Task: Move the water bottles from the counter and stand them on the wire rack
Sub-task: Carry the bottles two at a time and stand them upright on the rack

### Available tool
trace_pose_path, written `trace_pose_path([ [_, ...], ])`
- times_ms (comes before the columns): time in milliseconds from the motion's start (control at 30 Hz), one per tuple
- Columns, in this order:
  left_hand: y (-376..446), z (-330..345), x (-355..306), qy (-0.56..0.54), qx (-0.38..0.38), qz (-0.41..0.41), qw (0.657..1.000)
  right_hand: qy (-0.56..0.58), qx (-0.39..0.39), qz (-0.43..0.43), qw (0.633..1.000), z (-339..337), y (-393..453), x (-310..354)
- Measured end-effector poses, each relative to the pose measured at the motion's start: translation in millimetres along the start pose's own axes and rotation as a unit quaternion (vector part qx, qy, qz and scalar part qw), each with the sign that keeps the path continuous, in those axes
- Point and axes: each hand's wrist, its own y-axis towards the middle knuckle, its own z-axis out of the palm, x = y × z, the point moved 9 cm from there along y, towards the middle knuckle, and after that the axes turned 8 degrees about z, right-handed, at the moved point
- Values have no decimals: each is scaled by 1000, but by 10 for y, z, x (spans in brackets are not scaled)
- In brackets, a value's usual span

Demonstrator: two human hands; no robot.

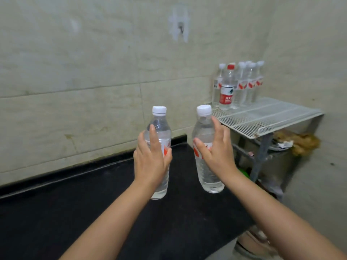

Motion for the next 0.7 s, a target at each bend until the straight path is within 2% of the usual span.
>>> trace_pose_path([
  [333, 1343, 841, -695, -44, -123, 76, 988, 42, -88, -34, 995, -794, 1466, -655],
  [500, 2069, 1493, -1079, -76, -143, 85, 983, 29, -98, -16, 995, -984, 2304, -1101],
  [700, 2606, 2083, -1341, -57, -128, 49, 989, 34, -60, 10, 998, -936, 3010, -1768],
])
